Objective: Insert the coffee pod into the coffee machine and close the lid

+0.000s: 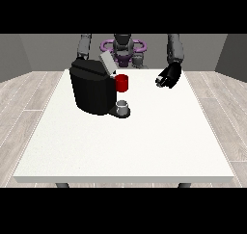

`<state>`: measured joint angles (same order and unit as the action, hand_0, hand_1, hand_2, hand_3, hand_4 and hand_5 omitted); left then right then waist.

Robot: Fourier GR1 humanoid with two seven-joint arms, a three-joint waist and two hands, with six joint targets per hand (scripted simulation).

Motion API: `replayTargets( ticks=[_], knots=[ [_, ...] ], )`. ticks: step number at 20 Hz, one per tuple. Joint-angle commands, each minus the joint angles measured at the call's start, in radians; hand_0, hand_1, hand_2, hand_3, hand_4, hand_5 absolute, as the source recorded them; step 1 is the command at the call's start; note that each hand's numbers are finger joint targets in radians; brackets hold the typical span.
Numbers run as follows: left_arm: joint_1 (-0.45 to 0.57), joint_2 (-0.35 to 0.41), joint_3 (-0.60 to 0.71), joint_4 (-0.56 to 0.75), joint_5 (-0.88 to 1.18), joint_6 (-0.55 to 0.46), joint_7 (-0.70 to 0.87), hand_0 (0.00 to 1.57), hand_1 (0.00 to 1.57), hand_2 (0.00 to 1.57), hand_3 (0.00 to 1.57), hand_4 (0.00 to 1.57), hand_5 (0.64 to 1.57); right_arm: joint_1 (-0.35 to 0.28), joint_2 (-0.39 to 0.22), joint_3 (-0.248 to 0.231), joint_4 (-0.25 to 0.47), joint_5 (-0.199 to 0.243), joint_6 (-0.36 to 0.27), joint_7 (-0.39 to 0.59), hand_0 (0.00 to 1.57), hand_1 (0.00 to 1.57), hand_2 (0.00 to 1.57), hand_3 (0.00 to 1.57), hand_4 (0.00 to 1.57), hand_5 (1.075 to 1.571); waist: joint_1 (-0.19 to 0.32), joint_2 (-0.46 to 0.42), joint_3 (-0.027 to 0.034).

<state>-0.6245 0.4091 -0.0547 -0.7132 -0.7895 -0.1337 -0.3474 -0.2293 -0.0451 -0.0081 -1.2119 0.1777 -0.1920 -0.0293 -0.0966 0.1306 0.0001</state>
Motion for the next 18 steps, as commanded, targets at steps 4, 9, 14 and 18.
replayTargets(
  ticks=[4, 9, 14, 18],
  knots=[
    [-0.070, -0.044, -0.024, -0.075, 0.003, -0.180, 0.077, 1.37, 1.37, 1.38, 1.33, 0.50, 1.571, -0.050, -0.024, -0.046, 0.097, -0.012, 0.004, 0.034, 0.00, 0.00, 0.00, 0.00, 0.00, 1.571, 0.036, -0.088, 0.0002],
    [-0.144, -0.048, 0.001, -0.125, 0.034, -0.280, 0.130, 1.33, 1.33, 1.35, 1.32, 0.59, 1.571, 0.008, -0.011, -0.016, 0.118, 0.009, 0.007, -0.033, 0.00, 0.00, 0.00, 0.00, 0.00, 1.571, 0.019, -0.141, 0.0002],
    [-0.281, -0.070, 0.031, -0.118, 0.025, -0.280, 0.211, 1.34, 1.34, 1.37, 1.35, 0.56, 1.571, -0.040, 0.043, 0.042, 0.101, 0.027, -0.039, -0.027, 0.00, 0.00, 0.00, 0.00, 0.00, 1.571, -0.038, -0.075, 0.0003],
    [-0.330, -0.080, 0.097, -0.087, 0.069, -0.300, 0.255, 1.38, 1.38, 1.40, 1.38, 0.52, 1.571, -0.052, 0.026, 0.034, 0.044, 0.009, 0.028, -0.014, 0.00, 0.00, 0.00, 0.00, 0.00, 1.571, -0.091, -0.072, 0.0001]
  ],
)
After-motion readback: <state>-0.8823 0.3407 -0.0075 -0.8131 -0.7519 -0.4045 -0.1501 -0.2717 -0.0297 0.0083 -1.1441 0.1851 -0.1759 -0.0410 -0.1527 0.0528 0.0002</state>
